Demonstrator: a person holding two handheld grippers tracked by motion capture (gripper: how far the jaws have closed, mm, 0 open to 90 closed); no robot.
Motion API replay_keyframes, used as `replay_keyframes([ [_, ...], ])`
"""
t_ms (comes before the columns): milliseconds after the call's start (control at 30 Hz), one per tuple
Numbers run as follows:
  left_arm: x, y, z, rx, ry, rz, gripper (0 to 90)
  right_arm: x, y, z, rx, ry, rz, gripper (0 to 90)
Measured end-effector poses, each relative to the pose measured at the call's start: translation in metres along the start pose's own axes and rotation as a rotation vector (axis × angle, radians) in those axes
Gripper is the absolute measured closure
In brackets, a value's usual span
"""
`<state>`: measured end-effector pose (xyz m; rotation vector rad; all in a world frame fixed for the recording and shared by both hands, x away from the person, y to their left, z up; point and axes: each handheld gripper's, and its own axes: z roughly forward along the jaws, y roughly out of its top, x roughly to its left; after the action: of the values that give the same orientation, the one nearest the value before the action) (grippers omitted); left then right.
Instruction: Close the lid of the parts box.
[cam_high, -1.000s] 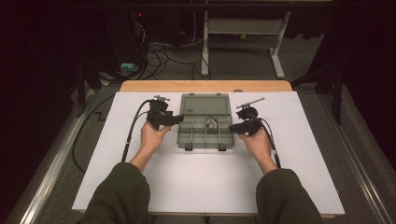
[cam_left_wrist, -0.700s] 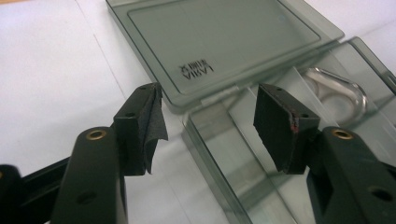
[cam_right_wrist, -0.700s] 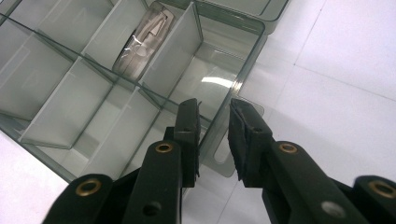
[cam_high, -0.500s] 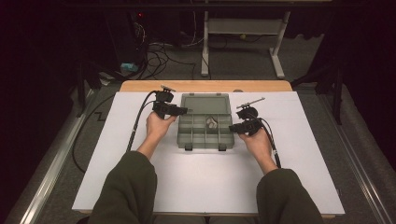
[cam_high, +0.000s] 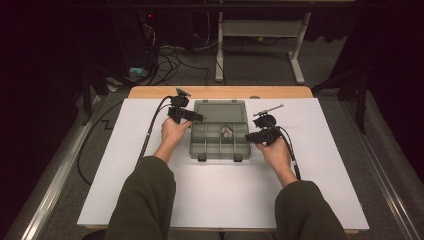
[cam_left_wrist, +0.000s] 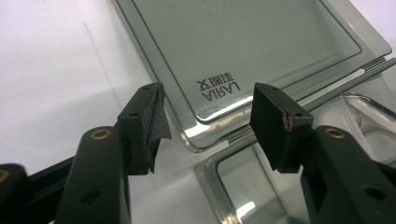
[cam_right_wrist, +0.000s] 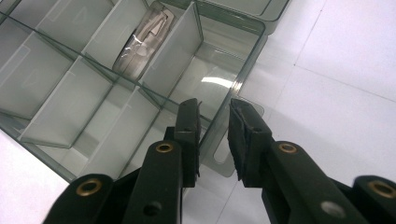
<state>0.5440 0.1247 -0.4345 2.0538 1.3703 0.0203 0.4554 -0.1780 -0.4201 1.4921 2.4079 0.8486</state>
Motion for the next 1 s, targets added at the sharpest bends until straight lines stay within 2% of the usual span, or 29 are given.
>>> replay_keyframes([
  [167,0.003,0.003,0.003,0.008,-0.006,-0.019,45.4,0.000,0.000,0.000,-0.001,-0.002,-0.002,74.0],
  [500,0.011,0.003,0.011,0.017,-0.048,-0.078,42.3,0.000,0.000,0.000,-0.002,-0.001,-0.004,74.0],
  [867,0.014,0.002,0.016,0.013,-0.062,-0.091,40.7,-0.001,-0.001,0.000,-0.003,0.005,-0.003,74.1],
  [933,0.015,0.002,0.017,0.009,-0.081,-0.103,41.8,-0.001,-0.001,0.000,-0.004,0.005,-0.005,74.1],
  [1000,0.014,0.002,0.018,0.010,-0.073,-0.100,41.2,-0.001,-0.001,0.000,-0.004,0.005,-0.005,74.1],
])
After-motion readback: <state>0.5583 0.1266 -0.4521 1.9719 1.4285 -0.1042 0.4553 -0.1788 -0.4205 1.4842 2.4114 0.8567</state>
